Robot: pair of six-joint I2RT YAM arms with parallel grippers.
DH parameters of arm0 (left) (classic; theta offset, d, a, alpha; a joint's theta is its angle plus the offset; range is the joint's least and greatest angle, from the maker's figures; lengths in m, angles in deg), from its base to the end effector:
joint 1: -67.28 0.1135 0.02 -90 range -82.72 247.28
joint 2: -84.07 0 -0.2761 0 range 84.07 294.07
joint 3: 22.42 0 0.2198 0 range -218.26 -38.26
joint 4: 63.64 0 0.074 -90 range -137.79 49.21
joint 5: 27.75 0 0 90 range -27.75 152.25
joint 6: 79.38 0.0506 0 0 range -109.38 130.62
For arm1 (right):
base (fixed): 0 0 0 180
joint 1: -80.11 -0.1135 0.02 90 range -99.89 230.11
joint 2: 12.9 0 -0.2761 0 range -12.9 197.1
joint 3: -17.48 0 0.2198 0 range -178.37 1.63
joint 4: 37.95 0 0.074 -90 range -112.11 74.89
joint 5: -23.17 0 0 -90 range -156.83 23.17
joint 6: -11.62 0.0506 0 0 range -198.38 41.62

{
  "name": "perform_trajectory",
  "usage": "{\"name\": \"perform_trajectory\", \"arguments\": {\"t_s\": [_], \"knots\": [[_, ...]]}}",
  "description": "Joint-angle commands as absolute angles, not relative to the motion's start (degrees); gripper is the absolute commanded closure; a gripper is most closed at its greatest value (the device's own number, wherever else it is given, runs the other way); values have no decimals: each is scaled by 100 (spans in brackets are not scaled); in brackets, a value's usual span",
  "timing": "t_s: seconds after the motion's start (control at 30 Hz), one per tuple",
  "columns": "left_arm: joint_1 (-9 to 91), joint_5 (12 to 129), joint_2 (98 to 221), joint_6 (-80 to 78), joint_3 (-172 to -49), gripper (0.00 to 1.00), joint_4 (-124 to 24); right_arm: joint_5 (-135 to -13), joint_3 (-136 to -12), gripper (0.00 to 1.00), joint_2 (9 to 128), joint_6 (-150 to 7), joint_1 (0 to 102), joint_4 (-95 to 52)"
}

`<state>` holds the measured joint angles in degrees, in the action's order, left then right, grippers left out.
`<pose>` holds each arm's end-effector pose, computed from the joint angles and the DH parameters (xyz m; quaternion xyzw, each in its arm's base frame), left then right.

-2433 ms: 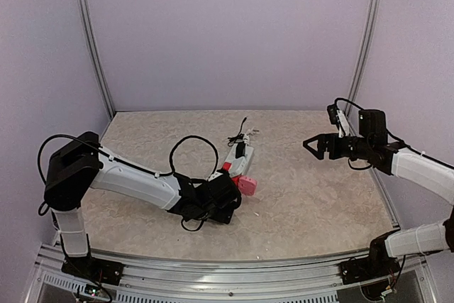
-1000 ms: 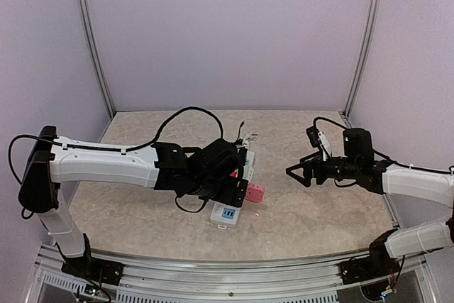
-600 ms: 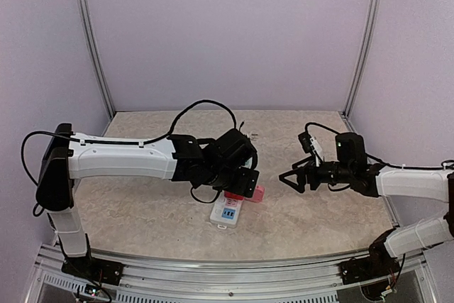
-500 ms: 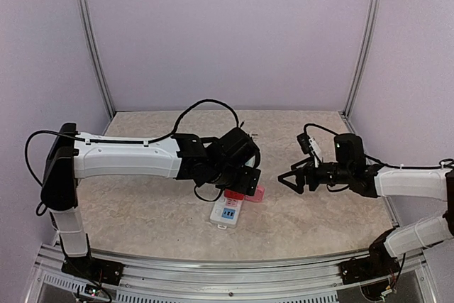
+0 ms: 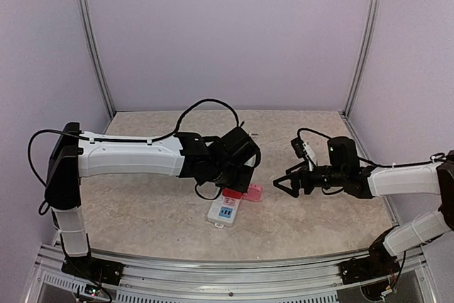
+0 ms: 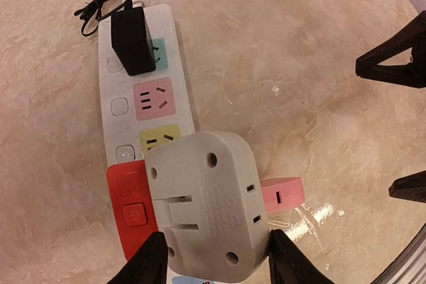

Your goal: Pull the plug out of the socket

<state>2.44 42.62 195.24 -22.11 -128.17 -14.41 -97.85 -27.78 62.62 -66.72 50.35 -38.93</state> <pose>0.1892 -0.3629 0.2510 0.2099 0.9165 -0.1180 0.3193 0.1982 0.1433 0.2127 -0.2643 0.7998 0.3881 0.3740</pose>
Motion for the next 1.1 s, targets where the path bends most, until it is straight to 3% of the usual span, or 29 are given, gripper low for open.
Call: {"name": "perform_trajectory", "arguments": {"t_s": [0.0, 0.5, 0.73, 1.07], "knots": [[373, 4244, 19142, -2262, -12460, 51, -1563, -9752, -2827, 6, 6447, -6731, 4881, -3972], [605, 4466, 18582, -2304, -12071, 53, -1549, -9336, -3434, 12, 7365, -7065, 4159, -4114], [421, 4607, 18664, -1794, -12341, 28, -1655, -9382, -3620, 15, 7661, -7129, 4100, -4214], [394, 4298, 19400, -1821, -13002, 30, -1013, -9513, -3679, 18, 7961, -7121, 3948, -4463]]}}
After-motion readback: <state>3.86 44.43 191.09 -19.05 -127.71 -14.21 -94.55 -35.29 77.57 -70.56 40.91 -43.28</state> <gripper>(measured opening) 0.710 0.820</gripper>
